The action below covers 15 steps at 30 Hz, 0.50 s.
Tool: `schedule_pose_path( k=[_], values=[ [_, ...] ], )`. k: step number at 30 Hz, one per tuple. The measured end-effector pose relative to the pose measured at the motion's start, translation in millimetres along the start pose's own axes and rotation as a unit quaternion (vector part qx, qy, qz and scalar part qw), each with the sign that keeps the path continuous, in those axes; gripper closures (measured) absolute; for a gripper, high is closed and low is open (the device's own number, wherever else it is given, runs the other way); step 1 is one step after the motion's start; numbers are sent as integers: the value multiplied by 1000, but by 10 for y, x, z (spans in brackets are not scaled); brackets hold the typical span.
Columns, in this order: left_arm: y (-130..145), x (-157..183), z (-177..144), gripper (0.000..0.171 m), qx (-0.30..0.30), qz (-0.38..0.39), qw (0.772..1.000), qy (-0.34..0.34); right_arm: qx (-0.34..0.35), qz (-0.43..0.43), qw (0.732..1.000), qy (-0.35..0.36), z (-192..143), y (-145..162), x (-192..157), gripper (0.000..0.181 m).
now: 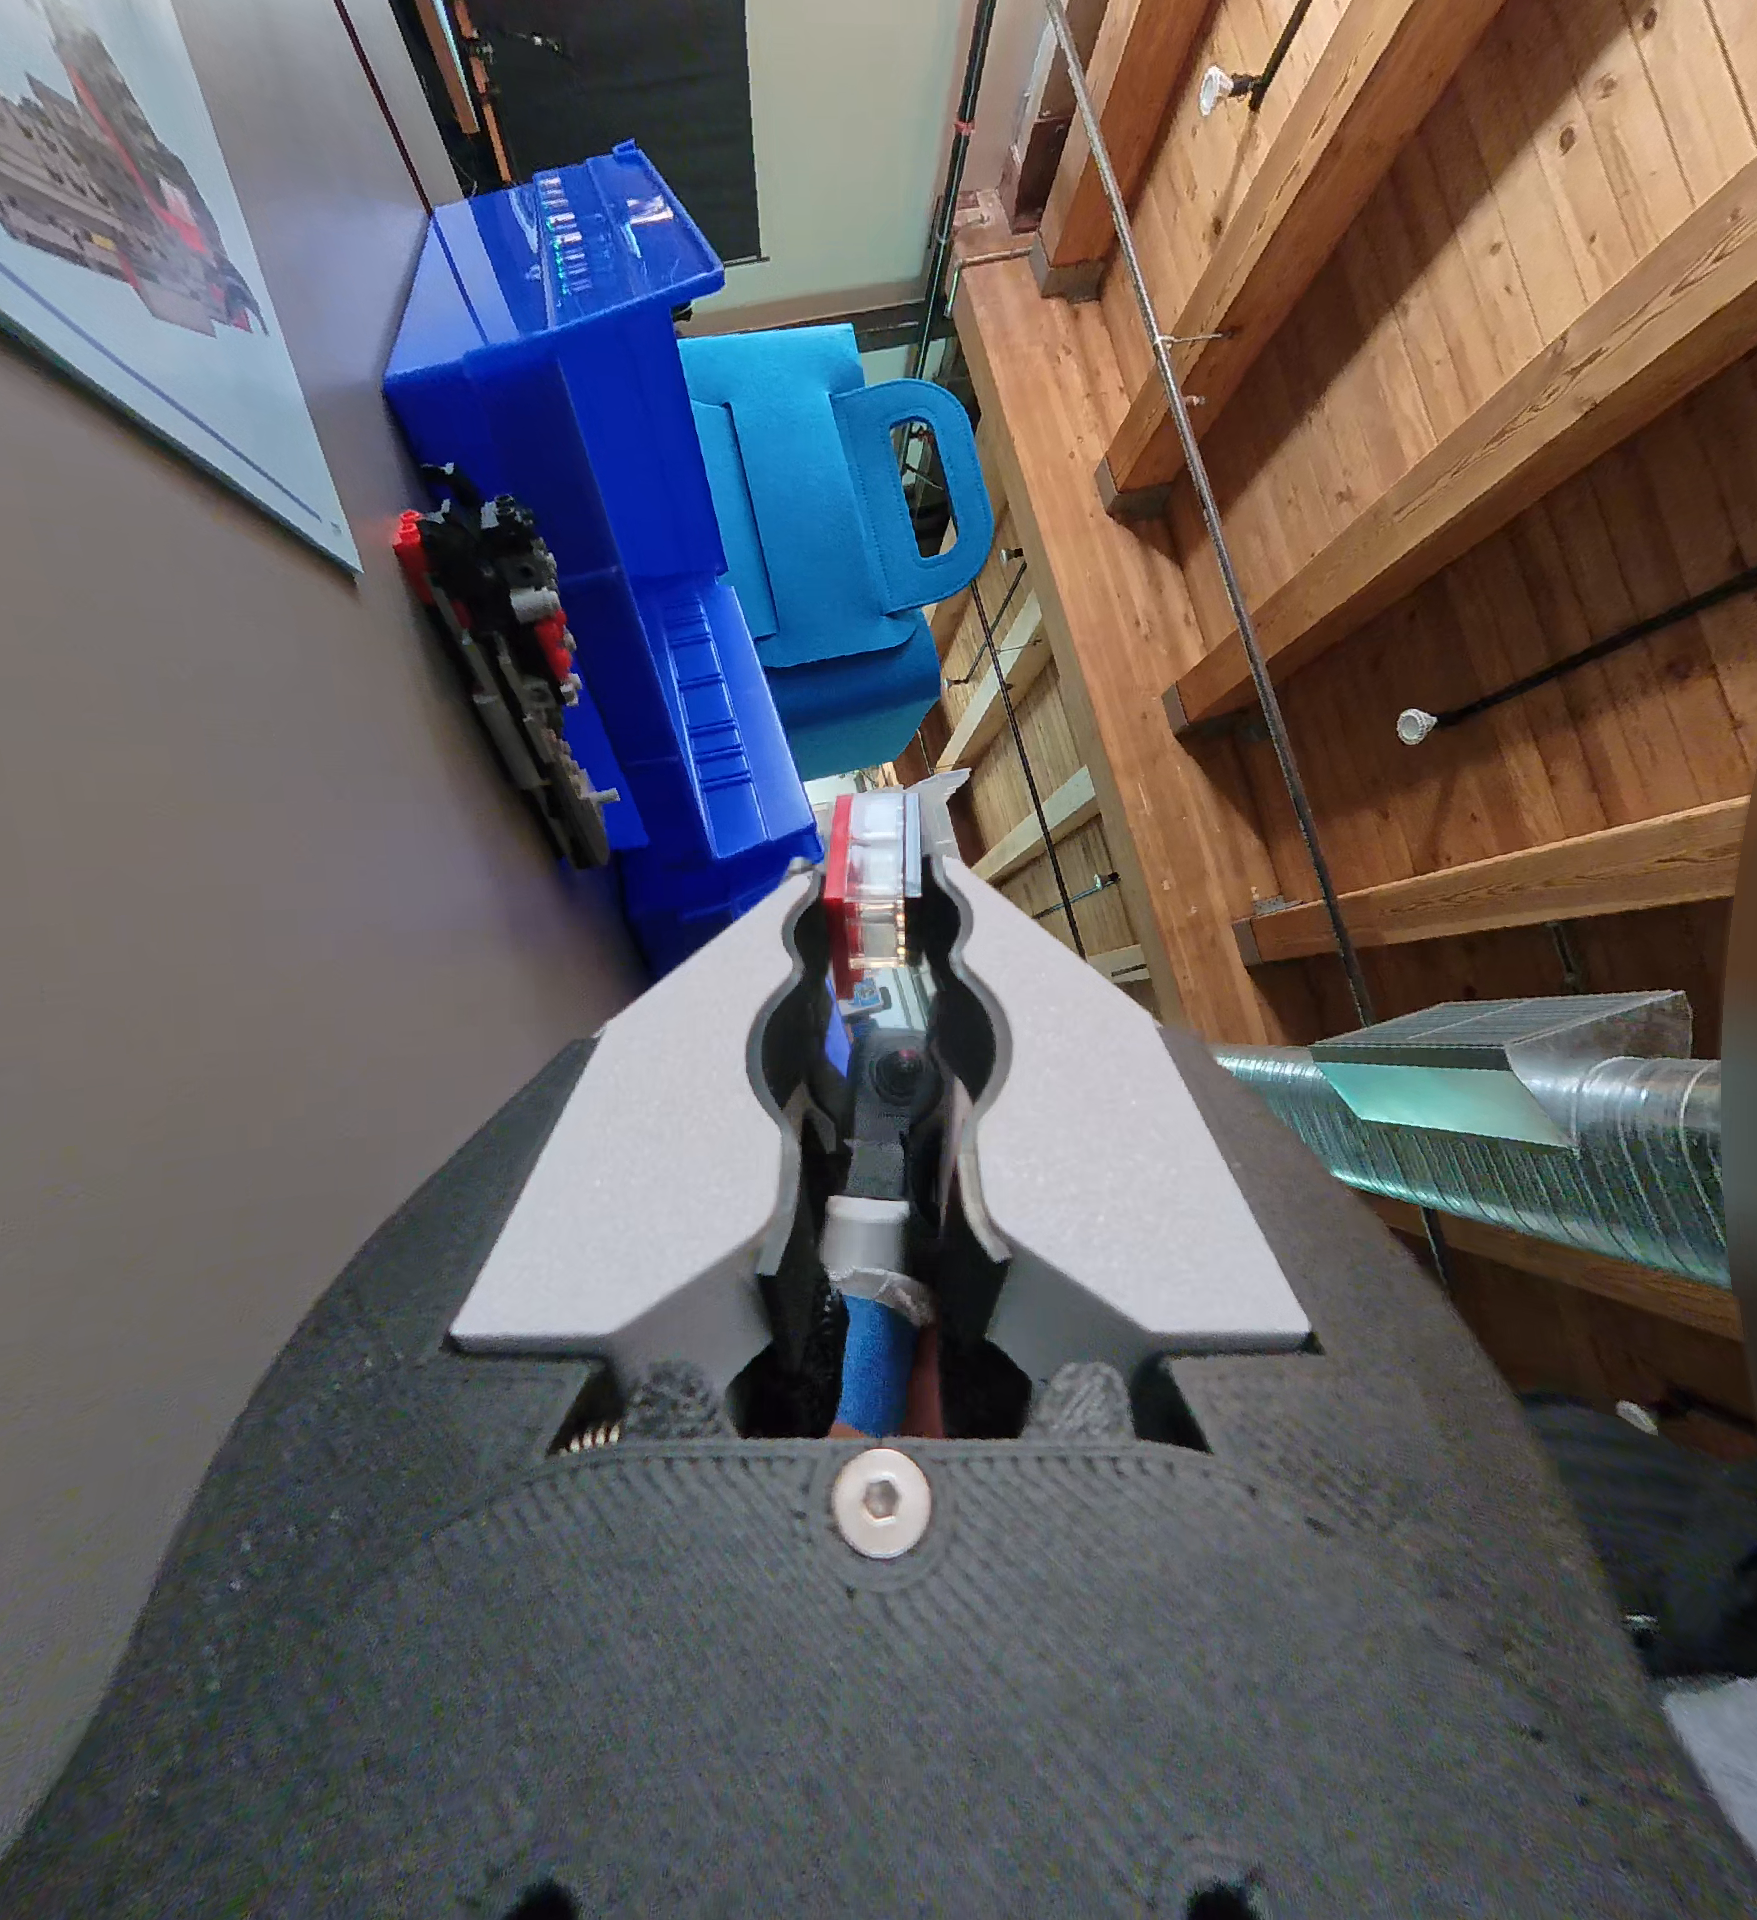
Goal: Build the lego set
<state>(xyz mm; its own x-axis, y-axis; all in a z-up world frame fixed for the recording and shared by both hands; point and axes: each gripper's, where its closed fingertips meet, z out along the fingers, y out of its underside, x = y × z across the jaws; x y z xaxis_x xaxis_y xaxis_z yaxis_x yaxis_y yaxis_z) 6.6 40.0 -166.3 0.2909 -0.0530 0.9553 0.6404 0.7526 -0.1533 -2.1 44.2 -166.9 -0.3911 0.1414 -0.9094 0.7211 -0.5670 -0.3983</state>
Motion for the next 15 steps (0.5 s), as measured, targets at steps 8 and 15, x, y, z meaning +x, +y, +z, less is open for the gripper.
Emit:
schedule_pose_path(
  k=[8, 15],
  values=[
    [-318, -31, -25, 155, 32, 46, 998, -12, 59, -1, 998, 13, -276, -453, 149, 136],
    [-228, -253, 134, 155, -17, 41, 997, -70, -23, -68, 991, 112, -328, -539, 471, 140]
  ],
)
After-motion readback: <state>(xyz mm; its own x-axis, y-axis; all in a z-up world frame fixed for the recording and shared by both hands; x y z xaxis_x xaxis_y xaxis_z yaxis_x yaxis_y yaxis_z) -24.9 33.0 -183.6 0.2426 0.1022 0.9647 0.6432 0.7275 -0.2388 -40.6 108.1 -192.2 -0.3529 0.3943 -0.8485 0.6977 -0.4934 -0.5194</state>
